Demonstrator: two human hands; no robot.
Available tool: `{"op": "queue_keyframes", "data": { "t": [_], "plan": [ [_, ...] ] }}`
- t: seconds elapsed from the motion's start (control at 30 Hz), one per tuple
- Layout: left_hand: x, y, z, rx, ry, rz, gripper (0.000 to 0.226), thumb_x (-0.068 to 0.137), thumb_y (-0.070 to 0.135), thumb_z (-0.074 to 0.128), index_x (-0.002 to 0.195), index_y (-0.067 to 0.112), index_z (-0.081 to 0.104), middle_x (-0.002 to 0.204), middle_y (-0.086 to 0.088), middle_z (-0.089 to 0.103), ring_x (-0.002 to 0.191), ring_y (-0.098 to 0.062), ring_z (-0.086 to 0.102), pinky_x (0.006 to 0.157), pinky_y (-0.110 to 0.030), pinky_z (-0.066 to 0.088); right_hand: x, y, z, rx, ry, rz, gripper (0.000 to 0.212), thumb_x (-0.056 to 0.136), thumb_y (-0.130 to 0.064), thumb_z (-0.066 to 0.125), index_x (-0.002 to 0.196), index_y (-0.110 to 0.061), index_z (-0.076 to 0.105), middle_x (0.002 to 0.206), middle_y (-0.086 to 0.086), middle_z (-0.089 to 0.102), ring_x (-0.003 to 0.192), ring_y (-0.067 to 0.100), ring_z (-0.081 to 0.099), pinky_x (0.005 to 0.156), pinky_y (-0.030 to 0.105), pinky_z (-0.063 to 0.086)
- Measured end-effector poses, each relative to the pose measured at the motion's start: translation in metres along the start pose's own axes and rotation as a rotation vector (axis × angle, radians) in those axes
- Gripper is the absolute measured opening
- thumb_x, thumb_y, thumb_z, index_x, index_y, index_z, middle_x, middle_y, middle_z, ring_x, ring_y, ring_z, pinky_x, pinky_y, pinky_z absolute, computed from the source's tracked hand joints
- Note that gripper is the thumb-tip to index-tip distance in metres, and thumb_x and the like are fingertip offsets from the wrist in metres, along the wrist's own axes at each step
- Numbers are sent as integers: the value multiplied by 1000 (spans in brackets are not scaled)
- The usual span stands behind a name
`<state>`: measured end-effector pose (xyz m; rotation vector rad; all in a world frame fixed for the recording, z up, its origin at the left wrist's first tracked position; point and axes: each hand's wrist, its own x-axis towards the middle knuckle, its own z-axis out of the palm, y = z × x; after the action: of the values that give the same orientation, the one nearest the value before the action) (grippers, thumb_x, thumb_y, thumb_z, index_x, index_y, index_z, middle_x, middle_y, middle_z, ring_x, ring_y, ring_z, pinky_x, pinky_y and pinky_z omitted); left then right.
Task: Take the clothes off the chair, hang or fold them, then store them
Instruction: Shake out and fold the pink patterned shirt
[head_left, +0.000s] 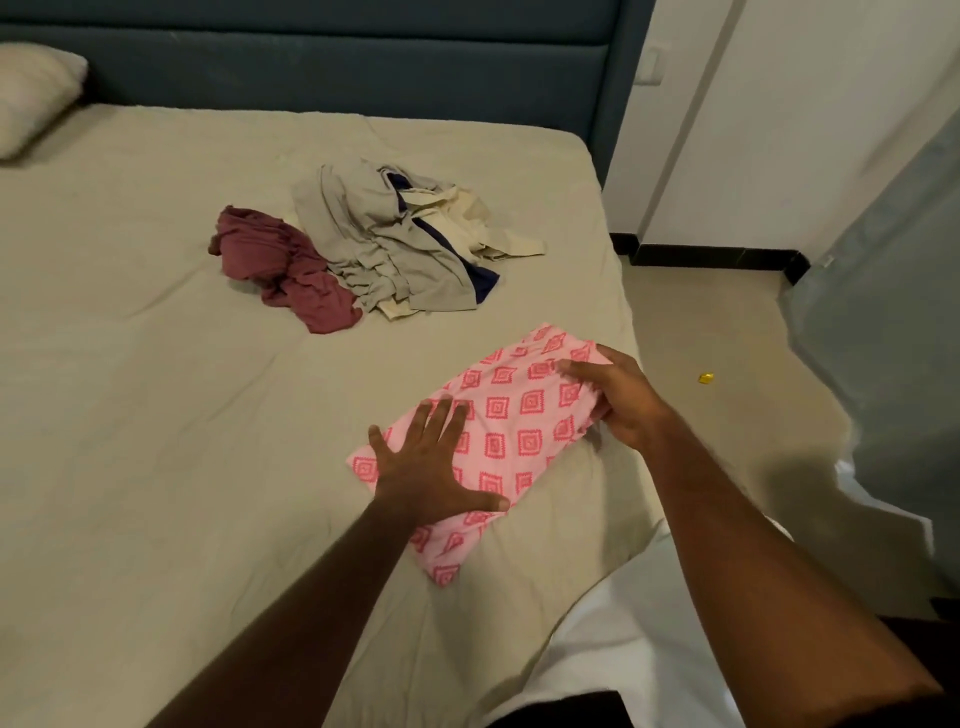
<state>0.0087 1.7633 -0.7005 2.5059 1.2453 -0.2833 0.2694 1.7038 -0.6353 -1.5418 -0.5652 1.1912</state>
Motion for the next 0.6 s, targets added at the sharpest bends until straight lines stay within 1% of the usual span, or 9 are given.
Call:
{"op": "queue_keyframes", "data": {
  "t": [0.1, 0.17, 0.27, 0.33, 0.37, 0.4, 0.47, 0.53, 0.6],
  "plan": [
    [-4, 4, -9, -24, -20, -11, 140, 53, 106, 40, 157, 33, -19, 168, 4, -20, 155, -20, -15, 112, -78, -6, -19, -22, 19, -111, -58, -154, 29, 86, -5, 76, 114, -10, 69, 105, 13, 77, 93, 33, 75, 75, 47, 62],
    [-13, 4, -16, -50, 27, -47, 139, 54, 103, 46, 159, 33, -12, 169, 2, -18, 155, -21, -15, 115, -74, -4, -35, -34, 39, -263, -95, -338, 28, 81, -7, 78, 103, -22, 71, 99, -1, 78, 93, 23, 76, 73, 38, 63],
    [-47, -1, -15, -324, 393, -195, 115, 62, 89, 59, 154, 29, 27, 166, -5, 20, 153, -26, 15, 116, -64, 13, -60, -36, 75, -580, -124, -611, 43, 79, -20, 76, 117, -40, 68, 100, -22, 74, 92, 3, 72, 80, 28, 58],
    [-78, -7, -3, -510, 718, -295, 80, 72, 68, 65, 134, 20, 50, 137, -8, 53, 129, -30, 46, 102, -55, 37, -73, -19, 103, -951, -132, -687, 60, 81, -26, 75, 136, -40, 56, 131, -19, 66, 107, 14, 69, 85, 37, 58],
    [-90, -12, 6, -591, 799, -348, 65, 77, 57, 69, 125, 15, 54, 123, -8, 60, 116, -32, 54, 93, -50, 44, -80, -6, 116, -1176, -178, -658, 65, 80, -27, 77, 139, -40, 52, 147, -17, 54, 117, 21, 64, 89, 41, 56],
    [-101, -17, 11, -693, 795, -413, 52, 81, 46, 72, 118, 12, 57, 111, -8, 64, 105, -32, 60, 86, -44, 49, -87, 9, 129, -1373, -280, -613, 69, 80, -27, 78, 141, -40, 50, 158, -16, 41, 125, 26, 58, 93, 45, 54],
    [-114, -23, 12, -867, 594, -548, 31, 91, 37, 71, 103, 10, 61, 91, -4, 70, 86, -29, 70, 75, -38, 52, -100, 39, 144, -1572, -495, -579, 73, 79, -34, 78, 144, -41, 47, 163, -11, 31, 131, 32, 50, 91, 49, 51],
    [-118, -28, 5, -990, 415, -606, 34, 98, 44, 61, 89, 11, 66, 82, -6, 75, 71, -25, 73, 64, -36, 55, -105, 54, 142, -1532, -529, -611, 69, 75, -53, 69, 141, -44, 49, 158, -10, 41, 129, 33, 50, 90, 49, 52],
    [-116, -32, -3, -1197, 311, -649, 46, 99, 53, 54, 87, 10, 67, 82, -9, 76, 64, -25, 73, 48, -29, 48, -102, 50, 133, -1308, -479, -553, 66, 73, -66, 61, 135, -44, 56, 143, -14, 58, 122, 26, 59, 93, 45, 53]
  ]
}}
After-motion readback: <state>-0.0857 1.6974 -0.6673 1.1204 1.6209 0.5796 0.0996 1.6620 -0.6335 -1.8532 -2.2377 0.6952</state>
